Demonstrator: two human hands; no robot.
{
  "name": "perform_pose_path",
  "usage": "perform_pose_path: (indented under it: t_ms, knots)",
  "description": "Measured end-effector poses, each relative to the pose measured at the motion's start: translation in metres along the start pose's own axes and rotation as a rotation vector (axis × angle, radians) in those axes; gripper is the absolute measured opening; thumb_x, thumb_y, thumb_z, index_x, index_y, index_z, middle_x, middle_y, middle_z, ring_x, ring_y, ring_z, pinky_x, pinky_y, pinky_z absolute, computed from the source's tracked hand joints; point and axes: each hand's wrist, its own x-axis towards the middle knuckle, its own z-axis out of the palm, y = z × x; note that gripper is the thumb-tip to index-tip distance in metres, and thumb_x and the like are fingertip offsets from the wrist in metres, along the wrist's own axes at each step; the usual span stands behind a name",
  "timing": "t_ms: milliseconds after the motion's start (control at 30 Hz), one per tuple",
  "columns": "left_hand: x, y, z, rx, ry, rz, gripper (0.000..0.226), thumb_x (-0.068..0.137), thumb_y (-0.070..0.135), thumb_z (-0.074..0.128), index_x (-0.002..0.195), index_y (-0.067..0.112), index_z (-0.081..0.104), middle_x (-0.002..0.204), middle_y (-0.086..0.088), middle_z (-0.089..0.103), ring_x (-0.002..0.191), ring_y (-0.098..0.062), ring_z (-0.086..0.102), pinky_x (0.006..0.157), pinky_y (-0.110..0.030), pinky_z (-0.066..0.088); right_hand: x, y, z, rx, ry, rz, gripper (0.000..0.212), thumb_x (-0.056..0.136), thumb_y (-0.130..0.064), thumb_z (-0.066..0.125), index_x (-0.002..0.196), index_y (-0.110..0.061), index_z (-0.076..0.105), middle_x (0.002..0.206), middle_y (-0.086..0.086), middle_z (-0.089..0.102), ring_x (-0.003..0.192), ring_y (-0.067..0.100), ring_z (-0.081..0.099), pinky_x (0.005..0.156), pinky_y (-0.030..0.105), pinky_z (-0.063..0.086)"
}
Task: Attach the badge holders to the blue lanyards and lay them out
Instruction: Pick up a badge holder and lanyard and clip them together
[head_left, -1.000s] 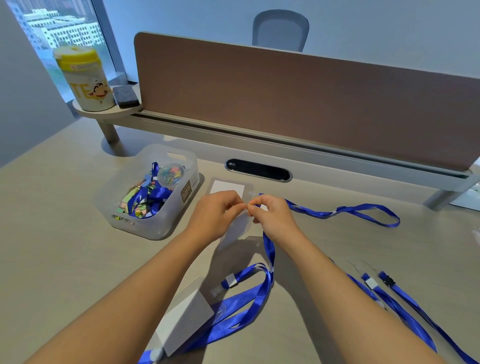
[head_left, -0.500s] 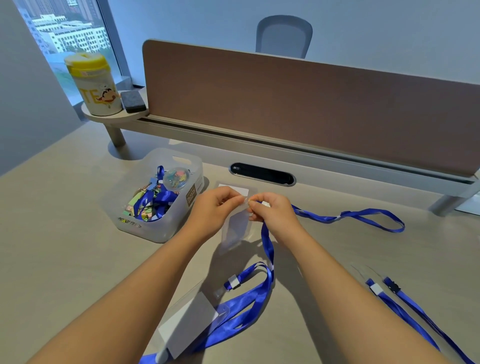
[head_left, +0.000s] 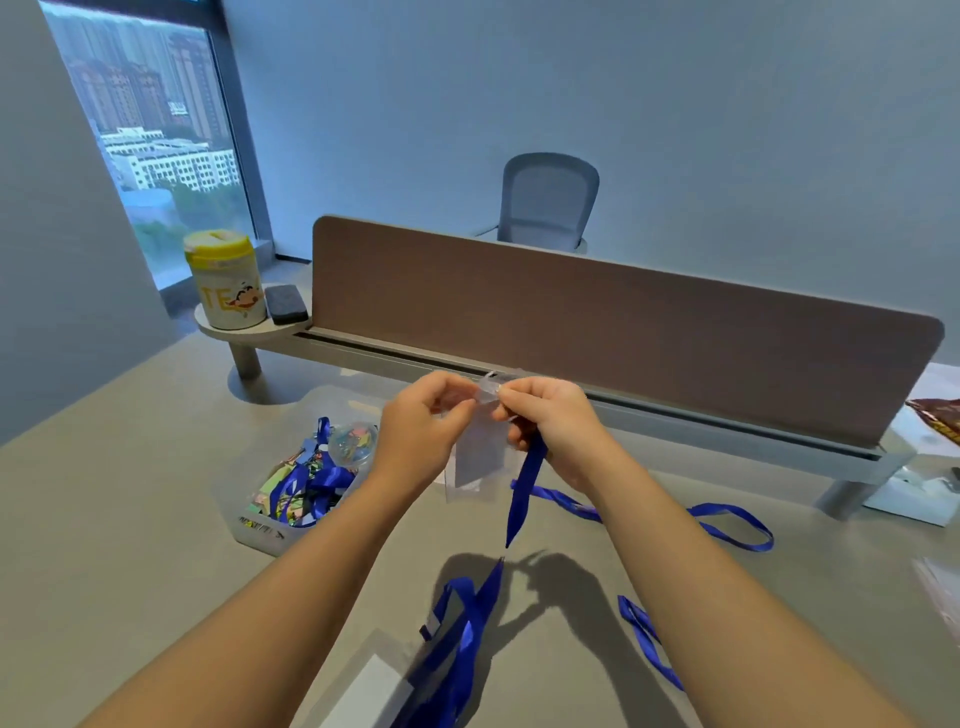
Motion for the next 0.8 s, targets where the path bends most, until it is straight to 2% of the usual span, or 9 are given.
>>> perform_pose_path:
  t_ms: [100, 233, 300, 367, 400, 533, 667, 733, 800]
  knots:
    - [0.009, 0.019, -0.007, 0.037, 0.076, 0.078, 0.011, 0.082, 0.006, 0.056, 0.091, 0.007, 0.062, 0.085, -0.002, 0.060, 0.080, -0.014, 0.056, 0.064, -0.012, 0.047, -0.004, -0.023, -0.003, -0.103, 0.030, -0.055, 0.022, 0.090, -0.016, 0.052, 0.069, -0.016, 0.057, 0.059, -0.001, 0.048, 0.048, 0.008, 0.036, 0.045, 0.016, 0.033]
    - [0.018, 0.043, -0.018, 0.097, 0.140, 0.149, 0.010, 0.081, 0.008, 0.058, 0.089, 0.006, 0.062, 0.084, -0.001, 0.059, 0.072, -0.005, 0.051, 0.059, 0.002, 0.041, -0.008, -0.049, -0.005, -0.199, 0.076, -0.131, 0.018, 0.086, -0.019, 0.059, 0.070, -0.010, 0.060, 0.057, -0.003, 0.048, 0.050, 0.005, 0.040, 0.045, 0.012, 0.035]
    - [0.021, 0.052, -0.022, 0.167, 0.141, 0.204, 0.010, 0.080, 0.008, 0.059, 0.088, 0.004, 0.064, 0.082, -0.005, 0.061, 0.071, -0.007, 0.051, 0.057, -0.004, 0.042, -0.007, -0.060, -0.005, -0.262, 0.104, -0.190, 0.021, 0.084, -0.018, 0.061, 0.065, -0.009, 0.060, 0.062, -0.004, 0.053, 0.060, 0.009, 0.048, 0.059, 0.021, 0.044]
    - [0.024, 0.057, -0.025, 0.250, 0.131, 0.269, 0.010, 0.078, 0.007, 0.061, 0.086, 0.003, 0.065, 0.083, -0.013, 0.065, 0.074, -0.016, 0.054, 0.061, -0.015, 0.041, -0.006, -0.068, -0.005, -0.394, 0.143, -0.241, 0.027, 0.083, -0.017, 0.061, 0.057, -0.015, 0.056, 0.066, -0.005, 0.053, 0.068, 0.013, 0.050, 0.068, 0.030, 0.044]
    - [0.025, 0.058, -0.026, 0.298, 0.129, 0.298, 0.009, 0.078, 0.007, 0.061, 0.085, 0.003, 0.066, 0.082, -0.016, 0.066, 0.073, -0.020, 0.054, 0.061, -0.019, 0.040, -0.007, -0.072, -0.005, -0.463, 0.155, -0.258, 0.029, 0.083, -0.018, 0.061, 0.055, -0.018, 0.053, 0.066, -0.006, 0.052, 0.068, 0.013, 0.049, 0.068, 0.031, 0.043]
    - [0.026, 0.055, -0.030, 0.464, 0.117, 0.357, 0.007, 0.080, 0.009, 0.060, 0.079, 0.003, 0.065, 0.075, -0.018, 0.066, 0.067, -0.025, 0.054, 0.056, -0.015, 0.032, -0.007, -0.073, -0.002, -0.621, 0.118, -0.263, 0.029, 0.084, -0.025, 0.061, 0.058, -0.020, 0.050, 0.068, -0.003, 0.052, 0.066, 0.012, 0.047, 0.063, 0.027, 0.042]
    - [0.022, 0.046, -0.030, 0.450, 0.078, 0.298, 0.008, 0.081, 0.009, 0.058, 0.083, 0.003, 0.063, 0.082, -0.017, 0.065, 0.071, -0.018, 0.050, 0.057, -0.016, 0.034, -0.007, -0.065, 0.002, -0.619, 0.079, -0.243, 0.013, 0.086, -0.020, 0.059, 0.076, -0.011, 0.058, 0.076, 0.000, 0.054, 0.072, 0.014, 0.050, 0.065, 0.025, 0.043]
    - [0.021, 0.041, -0.030, 0.420, 0.069, 0.248, 0.008, 0.081, 0.008, 0.058, 0.085, 0.003, 0.062, 0.085, -0.016, 0.065, 0.073, -0.017, 0.050, 0.060, -0.015, 0.036, -0.006, -0.061, 0.003, -0.657, 0.068, -0.246, 0.011, 0.086, -0.016, 0.057, 0.075, -0.013, 0.056, 0.082, 0.002, 0.055, 0.079, 0.017, 0.051, 0.068, 0.028, 0.043]
    - [0.019, 0.034, -0.028, 0.392, 0.073, 0.197, 0.007, 0.081, 0.007, 0.058, 0.085, 0.004, 0.062, 0.086, -0.016, 0.065, 0.074, -0.017, 0.051, 0.061, -0.015, 0.037, -0.004, -0.055, 0.005, -0.701, 0.050, -0.248, 0.009, 0.085, -0.014, 0.056, 0.076, -0.013, 0.056, 0.086, 0.005, 0.057, 0.081, 0.017, 0.051, 0.065, 0.025, 0.042]
